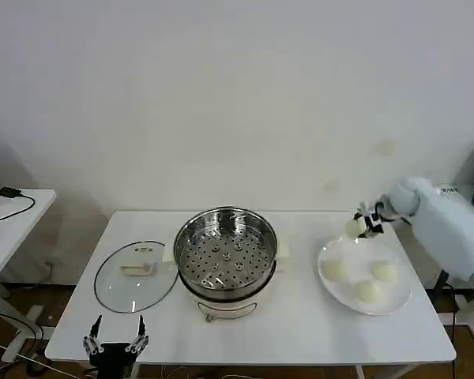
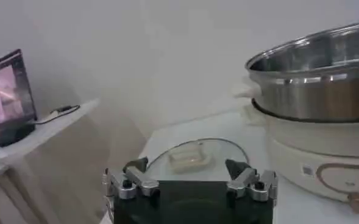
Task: Take steamed baozi put them in steamer then cover it.
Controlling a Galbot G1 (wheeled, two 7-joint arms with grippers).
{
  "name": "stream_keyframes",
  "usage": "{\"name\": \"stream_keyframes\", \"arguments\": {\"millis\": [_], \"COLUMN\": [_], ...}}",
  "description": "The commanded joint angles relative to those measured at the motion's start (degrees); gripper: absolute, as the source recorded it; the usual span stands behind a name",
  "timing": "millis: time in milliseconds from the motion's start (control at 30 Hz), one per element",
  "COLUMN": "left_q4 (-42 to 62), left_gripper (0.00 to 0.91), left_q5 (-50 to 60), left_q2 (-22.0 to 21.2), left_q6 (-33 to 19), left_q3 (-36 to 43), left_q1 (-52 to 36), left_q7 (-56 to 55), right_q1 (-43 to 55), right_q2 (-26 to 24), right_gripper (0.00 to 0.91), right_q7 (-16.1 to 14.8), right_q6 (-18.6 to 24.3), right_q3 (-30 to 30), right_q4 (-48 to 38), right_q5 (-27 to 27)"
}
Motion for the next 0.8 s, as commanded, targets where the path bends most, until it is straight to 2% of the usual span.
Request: {"name": "stream_keyframes", "arguments": {"millis": [33, 200, 400, 667, 800], "left_q4": [0.0, -1.0, -2.6, -3.1, -3.3], "left_gripper": [0.907, 0.907, 0.907, 0.907, 0.907], "left_q5": [-0.4, -2.1, -8.3, -12.6, -12.8], "left_q2": [0.7, 1.8, 3.9, 4.5, 4.4], "left_q6": [0.1, 0.6, 2.0, 2.3, 2.3], "left_q3": [0.0, -0.3, -1.2, -2.5, -3.2], "left_q1": [-0.1, 0.1, 0.1, -0.6, -0.7], "left_q7": [0.0, 0.2, 0.8, 1.0, 1.0], "right_q1": [13.7, 23.2, 27.4, 28.9, 27.6], "right_q2": [-4.3, 0.1, 8.1, 20.3, 23.3], "right_gripper": [0.625, 0.625, 0.625, 0.625, 0.615], "right_q7": [-0.7, -0.4, 1.0, 2.8, 3.8], "right_q6": [-0.4, -1.0, -1.9, 1.4, 3.4], "right_q3": [-11.7, -19.5, -24.4, -30.0, -33.6], "right_q4": [11.7, 13.9, 16.1, 15.7, 16.5], "right_q5": [11.3, 18.3, 23.4, 24.5, 23.7]}}
